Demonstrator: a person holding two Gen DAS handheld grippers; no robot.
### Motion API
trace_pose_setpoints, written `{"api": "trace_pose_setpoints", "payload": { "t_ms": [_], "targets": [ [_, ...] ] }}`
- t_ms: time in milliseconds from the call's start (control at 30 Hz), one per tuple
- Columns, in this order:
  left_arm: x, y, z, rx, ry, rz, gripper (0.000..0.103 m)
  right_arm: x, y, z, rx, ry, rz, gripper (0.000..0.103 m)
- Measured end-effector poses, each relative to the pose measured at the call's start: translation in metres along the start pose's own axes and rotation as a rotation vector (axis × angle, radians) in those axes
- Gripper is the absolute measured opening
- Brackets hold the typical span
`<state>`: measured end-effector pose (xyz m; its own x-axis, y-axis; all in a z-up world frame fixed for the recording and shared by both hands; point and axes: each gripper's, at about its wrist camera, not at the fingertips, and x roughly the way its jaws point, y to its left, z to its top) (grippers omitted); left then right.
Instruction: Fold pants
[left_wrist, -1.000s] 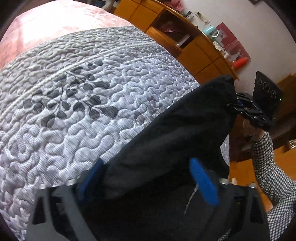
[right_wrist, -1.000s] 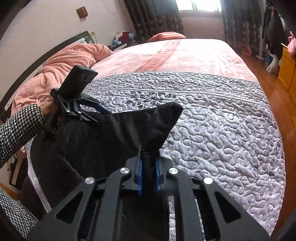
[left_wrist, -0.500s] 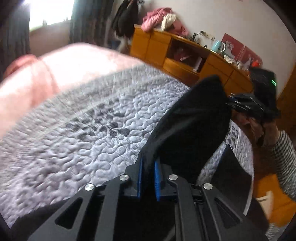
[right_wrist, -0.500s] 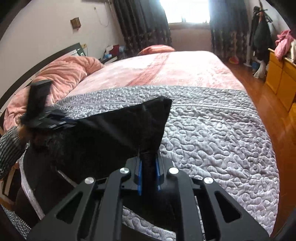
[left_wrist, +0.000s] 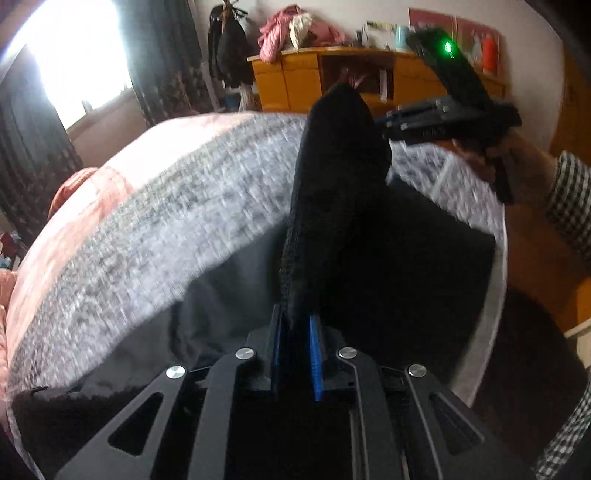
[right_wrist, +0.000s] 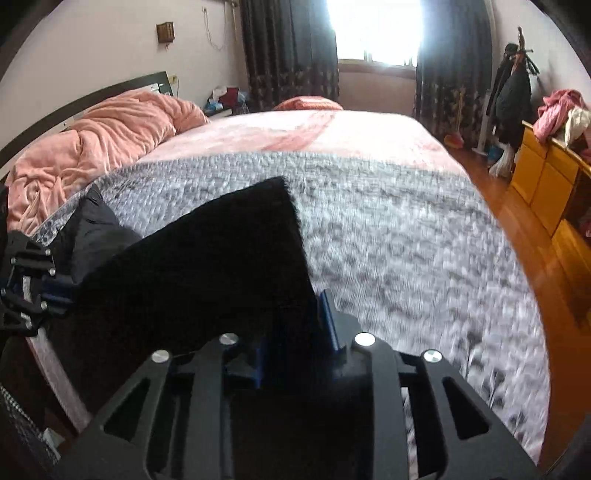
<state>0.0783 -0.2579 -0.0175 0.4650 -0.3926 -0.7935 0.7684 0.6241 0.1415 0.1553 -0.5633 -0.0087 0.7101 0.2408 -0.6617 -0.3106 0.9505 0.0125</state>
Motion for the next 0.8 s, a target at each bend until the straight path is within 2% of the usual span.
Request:
{"api": "trace_pose_setpoints", "payload": {
  "t_ms": [100, 200, 233, 300, 333, 400, 467, 500, 567, 600, 667, 700, 733, 800],
  "targets": [
    [0.005, -0.020, -0.025, -0.054, 0.050, -0.026, 0.015, -0.006, 0.003, -0.031, 0.039, 0.044, 0.040, 0.027],
    [0.009, -0.037, -0.043, -0.090, 0.076, -0.015, 0.015, -0.010, 0.008, -0.058, 0.037, 0.108, 0.029, 0.027],
    [0.011, -0.041, -0.048, -0.098, 0.089, -0.032, 0.013, -0.012, 0.012, -0.066, 0.042, 0.125, 0.026, 0.027],
    [0.020, -0.049, -0.054, -0.148, 0.140, -0.187, 0.013, -0.012, 0.012, -0.083, 0.064, 0.165, 0.019, 0.027],
    [0.024, -0.057, -0.057, -0.150, 0.152, -0.199, 0.013, -0.012, 0.010, -0.092, 0.082, 0.188, 0.014, 0.029],
    [0.028, -0.077, -0.061, -0.079, 0.148, -0.164, 0.013, -0.014, 0.003, -0.109, 0.138, 0.214, 0.003, 0.032],
    [0.027, -0.085, -0.061, -0.055, 0.131, -0.149, 0.013, -0.017, -0.008, -0.121, 0.202, 0.233, 0.008, 0.036],
    [0.027, -0.085, -0.060, -0.063, 0.126, -0.147, 0.013, -0.020, -0.013, -0.127, 0.236, 0.241, 0.001, 0.039],
    [0.024, -0.075, -0.056, -0.122, 0.121, -0.149, 0.016, -0.030, -0.023, -0.132, 0.292, 0.240, -0.006, 0.049],
    [0.022, -0.072, -0.055, -0.141, 0.115, -0.142, 0.019, -0.035, -0.025, -0.134, 0.319, 0.235, -0.004, 0.054],
    [0.012, -0.058, -0.050, -0.195, 0.089, -0.137, 0.034, -0.050, -0.028, -0.131, 0.378, 0.184, 0.034, 0.067],
    [0.007, -0.051, -0.050, -0.216, 0.080, -0.134, 0.056, -0.054, -0.027, -0.129, 0.403, 0.167, 0.060, 0.070],
    [0.002, -0.043, -0.046, -0.249, 0.066, -0.125, 0.067, -0.057, -0.027, -0.125, 0.436, 0.151, 0.101, 0.072],
    [-0.005, -0.029, -0.042, -0.293, 0.056, -0.120, 0.069, -0.055, -0.026, -0.116, 0.476, 0.141, 0.140, 0.074]
  ]
}}
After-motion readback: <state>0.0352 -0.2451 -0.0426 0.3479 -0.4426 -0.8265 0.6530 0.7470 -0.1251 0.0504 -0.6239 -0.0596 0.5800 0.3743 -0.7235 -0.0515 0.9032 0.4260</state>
